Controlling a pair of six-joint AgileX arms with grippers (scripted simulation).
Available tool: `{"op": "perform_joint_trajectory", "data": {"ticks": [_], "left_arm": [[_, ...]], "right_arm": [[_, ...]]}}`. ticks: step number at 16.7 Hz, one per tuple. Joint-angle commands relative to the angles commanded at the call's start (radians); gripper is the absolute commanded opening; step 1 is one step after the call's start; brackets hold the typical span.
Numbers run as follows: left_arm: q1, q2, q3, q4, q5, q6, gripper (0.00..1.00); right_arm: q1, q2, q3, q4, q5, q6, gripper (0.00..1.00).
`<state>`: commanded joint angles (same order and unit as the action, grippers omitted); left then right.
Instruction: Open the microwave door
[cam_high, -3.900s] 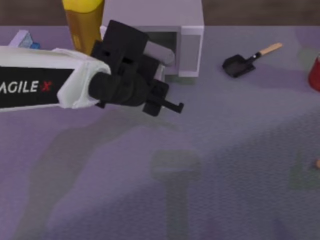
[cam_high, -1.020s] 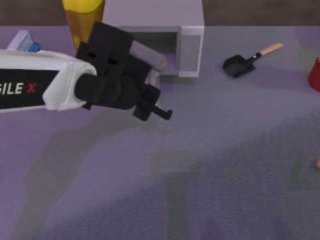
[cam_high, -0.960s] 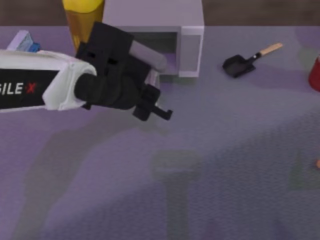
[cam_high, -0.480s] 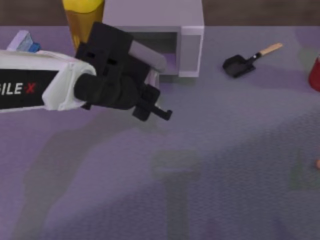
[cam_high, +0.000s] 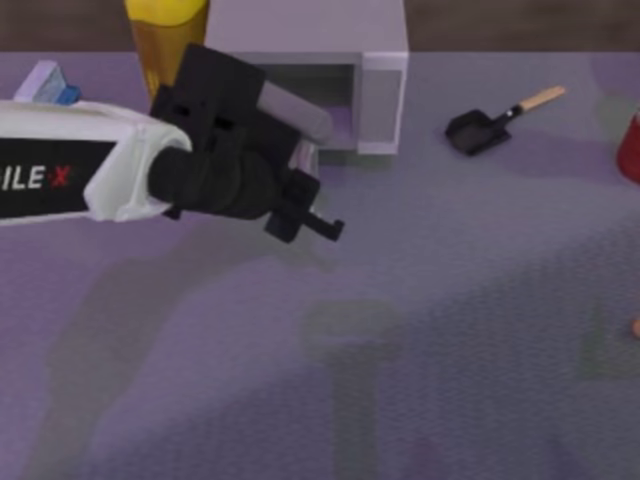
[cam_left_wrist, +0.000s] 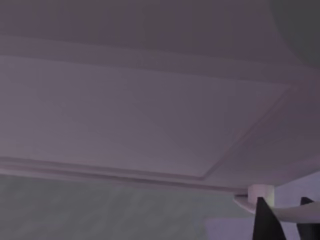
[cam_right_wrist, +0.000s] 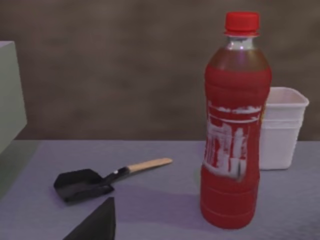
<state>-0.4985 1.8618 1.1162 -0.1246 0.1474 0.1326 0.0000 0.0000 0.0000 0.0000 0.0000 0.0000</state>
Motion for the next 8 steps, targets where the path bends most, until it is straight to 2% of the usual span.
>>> {"op": "perform_joint_trajectory", "data": {"ticks": [4,8], "left_arm": [[0.000,0.000,0.000,0.000,0.000,0.000,0.00],[0.004,-0.005,-0.009,-0.004,0.024,0.020,0.00]], "right_arm": [[0.000,0.000,0.000,0.000,0.000,0.000,1.00],[0.000,0.000,0.000,0.000,0.000,0.000,1.00]]}}
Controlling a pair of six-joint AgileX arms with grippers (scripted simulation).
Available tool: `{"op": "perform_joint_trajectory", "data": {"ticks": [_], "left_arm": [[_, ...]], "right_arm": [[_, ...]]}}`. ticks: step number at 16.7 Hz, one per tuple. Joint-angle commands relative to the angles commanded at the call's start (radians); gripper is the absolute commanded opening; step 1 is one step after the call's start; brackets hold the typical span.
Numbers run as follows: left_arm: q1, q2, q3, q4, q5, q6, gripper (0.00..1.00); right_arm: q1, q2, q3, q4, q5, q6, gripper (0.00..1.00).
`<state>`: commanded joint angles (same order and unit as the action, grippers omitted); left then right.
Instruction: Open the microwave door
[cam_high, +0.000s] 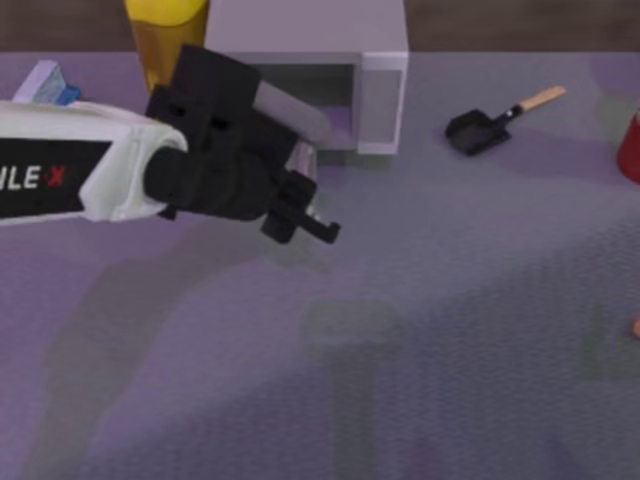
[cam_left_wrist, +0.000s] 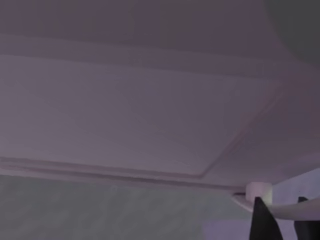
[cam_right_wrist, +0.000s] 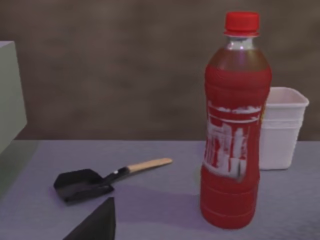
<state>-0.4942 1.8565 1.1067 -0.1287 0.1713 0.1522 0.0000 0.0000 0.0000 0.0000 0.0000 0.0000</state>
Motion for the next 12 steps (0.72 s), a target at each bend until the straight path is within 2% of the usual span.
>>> {"op": "perform_joint_trajectory", "data": {"ticks": [4,12], "left_arm": [[0.023,-0.013,-0.013,-0.003,0.029,0.044,0.00],[0.023,-0.013,-0.013,-0.003,0.030,0.045,0.00]], "right_arm": [[0.000,0.000,0.000,0.000,0.000,0.000,1.00],[0.000,0.000,0.000,0.000,0.000,0.000,1.00]]}}
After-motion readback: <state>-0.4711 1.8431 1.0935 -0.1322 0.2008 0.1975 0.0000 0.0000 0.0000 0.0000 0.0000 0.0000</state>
